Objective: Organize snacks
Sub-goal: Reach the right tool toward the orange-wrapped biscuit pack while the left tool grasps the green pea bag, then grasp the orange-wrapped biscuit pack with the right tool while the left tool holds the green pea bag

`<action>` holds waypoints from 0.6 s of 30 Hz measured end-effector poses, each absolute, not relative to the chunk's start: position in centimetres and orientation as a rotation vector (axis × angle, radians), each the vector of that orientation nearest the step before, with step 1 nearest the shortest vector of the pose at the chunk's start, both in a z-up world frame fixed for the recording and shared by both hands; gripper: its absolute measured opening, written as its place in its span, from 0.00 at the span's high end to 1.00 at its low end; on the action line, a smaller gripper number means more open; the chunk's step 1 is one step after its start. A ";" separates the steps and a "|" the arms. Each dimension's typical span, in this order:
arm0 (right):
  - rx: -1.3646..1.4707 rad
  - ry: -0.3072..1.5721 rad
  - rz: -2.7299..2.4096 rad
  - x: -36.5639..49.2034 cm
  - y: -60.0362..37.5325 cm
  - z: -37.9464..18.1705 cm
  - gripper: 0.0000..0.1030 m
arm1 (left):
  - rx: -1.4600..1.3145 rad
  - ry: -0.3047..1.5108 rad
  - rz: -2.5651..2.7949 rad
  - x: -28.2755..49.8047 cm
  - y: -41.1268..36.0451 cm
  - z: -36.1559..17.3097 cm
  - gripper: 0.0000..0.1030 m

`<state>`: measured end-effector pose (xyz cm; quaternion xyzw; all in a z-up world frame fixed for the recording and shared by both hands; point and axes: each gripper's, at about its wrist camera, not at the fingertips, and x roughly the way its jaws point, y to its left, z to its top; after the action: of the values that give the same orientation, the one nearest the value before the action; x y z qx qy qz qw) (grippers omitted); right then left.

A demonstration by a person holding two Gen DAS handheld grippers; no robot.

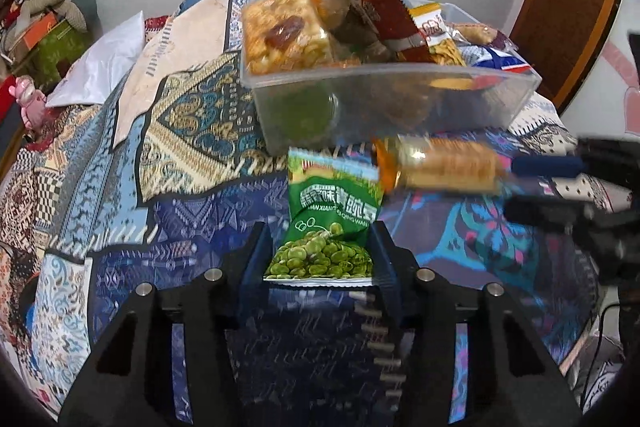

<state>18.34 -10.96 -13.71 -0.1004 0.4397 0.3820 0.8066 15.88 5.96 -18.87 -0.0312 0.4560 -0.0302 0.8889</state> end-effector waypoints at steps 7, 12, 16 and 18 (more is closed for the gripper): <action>-0.272 0.941 0.793 21.1 -8.6 -14.3 0.47 | -0.026 0.957 -0.067 14.7 5.7 -19.3 0.55; -0.303 0.956 0.787 22.8 -7.6 -15.0 0.44 | -0.039 0.958 -0.078 15.0 6.1 -19.4 0.55; -0.310 0.969 0.797 23.2 -7.1 -15.3 0.38 | -0.065 0.947 -0.063 15.4 6.6 -19.4 0.49; -0.305 0.982 0.808 22.8 -7.2 -15.7 0.37 | -0.073 0.950 -0.061 15.7 6.7 -19.5 0.48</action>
<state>22.85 -7.19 -15.71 -0.1419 0.4567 0.3759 0.7938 15.75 6.74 -19.48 -0.0354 0.4570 -0.0293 0.8883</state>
